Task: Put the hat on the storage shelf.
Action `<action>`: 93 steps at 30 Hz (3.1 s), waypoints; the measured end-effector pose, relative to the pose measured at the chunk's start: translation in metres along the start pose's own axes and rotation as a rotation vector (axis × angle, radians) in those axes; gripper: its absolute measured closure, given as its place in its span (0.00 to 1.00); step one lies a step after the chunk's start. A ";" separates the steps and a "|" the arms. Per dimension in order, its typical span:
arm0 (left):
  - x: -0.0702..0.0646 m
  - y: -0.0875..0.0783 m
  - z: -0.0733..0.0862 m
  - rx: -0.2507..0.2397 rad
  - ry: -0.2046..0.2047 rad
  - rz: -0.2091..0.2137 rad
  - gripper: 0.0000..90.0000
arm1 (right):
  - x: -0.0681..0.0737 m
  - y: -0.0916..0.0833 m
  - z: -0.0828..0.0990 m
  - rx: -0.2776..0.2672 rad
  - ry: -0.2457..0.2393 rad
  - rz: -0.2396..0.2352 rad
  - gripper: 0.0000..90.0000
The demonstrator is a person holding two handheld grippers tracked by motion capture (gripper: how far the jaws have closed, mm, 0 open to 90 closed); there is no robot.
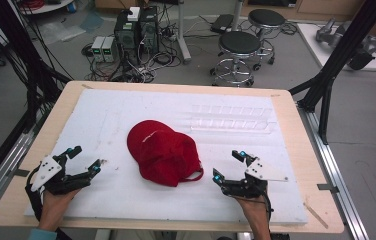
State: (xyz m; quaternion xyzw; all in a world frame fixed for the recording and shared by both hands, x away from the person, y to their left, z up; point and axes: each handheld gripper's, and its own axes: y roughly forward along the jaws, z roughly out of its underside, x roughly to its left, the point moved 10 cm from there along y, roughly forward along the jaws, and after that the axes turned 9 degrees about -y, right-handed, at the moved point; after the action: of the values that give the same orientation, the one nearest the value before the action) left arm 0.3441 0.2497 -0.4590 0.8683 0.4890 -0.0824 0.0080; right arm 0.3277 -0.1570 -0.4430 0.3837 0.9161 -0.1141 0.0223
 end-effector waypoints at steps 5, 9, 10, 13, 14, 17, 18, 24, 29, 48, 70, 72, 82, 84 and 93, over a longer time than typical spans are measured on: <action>0.001 0.000 0.000 0.000 -0.003 -0.003 0.18 | 0.010 0.014 -0.011 0.042 -0.033 -0.054 0.11; 0.000 0.000 0.000 0.000 -0.002 -0.002 0.18 | 0.016 0.026 -0.015 0.068 -0.051 -0.088 0.11; 0.000 0.000 0.000 0.001 0.000 -0.002 0.18 | 0.020 0.033 -0.017 0.084 -0.059 -0.105 0.11; 0.000 0.000 0.000 0.000 -0.002 -0.002 0.18 | 0.024 0.039 -0.018 0.090 -0.060 -0.123 0.11; 0.001 0.000 0.000 0.001 -0.002 -0.003 0.18 | 0.028 0.045 -0.019 0.095 -0.056 -0.142 0.11; 0.000 0.000 0.000 0.000 -0.003 0.002 0.18 | 0.031 0.051 -0.019 0.108 -0.058 -0.158 0.11; 0.000 0.000 0.000 -0.001 -0.002 0.002 0.18 | 0.033 0.054 -0.018 0.116 -0.057 -0.164 0.11; 0.001 0.000 0.000 0.001 -0.002 0.000 0.18 | 0.047 0.072 -0.015 0.164 -0.044 -0.189 0.11; 0.001 0.000 0.000 0.001 -0.002 -0.001 0.18 | 0.055 0.083 -0.012 0.192 -0.049 -0.184 0.11; 0.001 0.000 0.000 0.001 -0.003 0.000 0.18 | 0.069 0.110 0.004 0.321 -0.030 -0.132 0.52; 0.001 0.000 0.000 0.002 -0.004 -0.010 0.18 | 0.061 0.105 -0.007 0.275 -0.085 -0.063 0.97; 0.001 0.000 0.000 0.003 -0.005 -0.009 0.18 | 0.061 0.104 -0.008 0.265 -0.078 -0.072 0.97; 0.000 0.003 0.002 0.032 0.009 -0.009 0.18 | 0.059 0.103 -0.023 0.214 -0.069 -0.113 0.97; 0.000 0.003 0.002 0.036 0.008 -0.005 0.18 | 0.059 0.103 -0.029 0.203 -0.070 -0.116 0.97; -0.007 0.006 -0.010 0.045 0.018 0.054 0.18 | 0.055 0.096 -0.054 0.130 -0.099 -0.126 0.97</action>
State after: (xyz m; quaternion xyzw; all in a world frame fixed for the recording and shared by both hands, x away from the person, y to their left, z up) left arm 0.3465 0.2414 -0.4486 0.8819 0.4634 -0.0854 -0.0137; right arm 0.3594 -0.0411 -0.4158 0.3197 0.9269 -0.1934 0.0355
